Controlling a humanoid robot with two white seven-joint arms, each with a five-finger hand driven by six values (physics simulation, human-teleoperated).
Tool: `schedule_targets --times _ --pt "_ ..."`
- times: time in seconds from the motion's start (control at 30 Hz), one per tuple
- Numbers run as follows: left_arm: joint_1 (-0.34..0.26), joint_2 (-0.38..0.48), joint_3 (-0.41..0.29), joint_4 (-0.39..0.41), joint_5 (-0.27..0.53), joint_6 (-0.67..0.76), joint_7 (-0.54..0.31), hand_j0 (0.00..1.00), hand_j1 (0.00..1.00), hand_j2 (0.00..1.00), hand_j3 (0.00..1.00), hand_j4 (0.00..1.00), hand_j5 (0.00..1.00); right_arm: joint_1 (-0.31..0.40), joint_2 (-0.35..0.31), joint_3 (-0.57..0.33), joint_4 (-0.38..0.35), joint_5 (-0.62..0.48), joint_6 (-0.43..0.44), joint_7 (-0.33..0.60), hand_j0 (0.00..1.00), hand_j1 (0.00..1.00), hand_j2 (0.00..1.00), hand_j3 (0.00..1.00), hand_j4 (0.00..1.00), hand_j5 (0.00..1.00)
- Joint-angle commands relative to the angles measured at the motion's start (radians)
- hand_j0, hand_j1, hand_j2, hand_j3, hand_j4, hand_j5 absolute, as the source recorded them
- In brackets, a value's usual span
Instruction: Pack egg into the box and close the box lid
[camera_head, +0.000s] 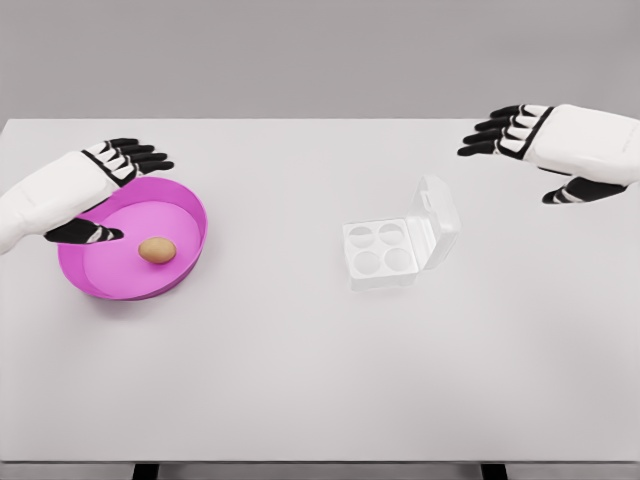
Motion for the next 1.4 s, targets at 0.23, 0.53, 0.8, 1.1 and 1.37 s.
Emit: schedule_targets --times 0.23,0.53,0.8,1.1,1.37 --pt "-0.002 0.094 -0.065 0.002 0.224 0.002 -0.301 1.00 1.00 1.00 1.00 1.00 1.00 0.000 -0.064 -0.011 0.047 -0.017 0.003 -0.001 1.00 1.00 1.00 1.00 1.00 1.00" --pt "-0.100 0.093 -0.070 0.000 0.330 0.002 -0.301 1.00 1.00 1.00 1.00 1.00 1.00 0.023 -0.074 -0.084 0.135 -0.061 0.003 -0.001 1.00 1.00 1.00 1.00 1.00 1.00" --pt "-0.156 0.102 -0.194 -0.003 0.317 0.002 -0.301 1.00 1.00 1.00 1.00 1.00 1.00 0.193 0.192 -0.308 0.143 -0.026 0.003 -0.001 1.00 1.00 1.00 1.00 1.00 1.00" --pt "-0.158 0.123 -0.213 0.002 0.245 0.002 -0.301 0.83 0.83 0.83 0.83 0.83 0.83 0.325 0.137 -0.302 0.238 0.132 0.003 -0.001 1.00 1.00 1.00 1.00 1.00 1.00" --pt "-0.163 0.110 -0.228 0.011 0.219 0.029 -0.301 0.83 0.83 0.83 0.83 0.83 0.83 0.356 0.118 -0.242 0.238 0.143 0.003 -0.001 1.00 1.00 1.00 1.00 1.00 1.00"
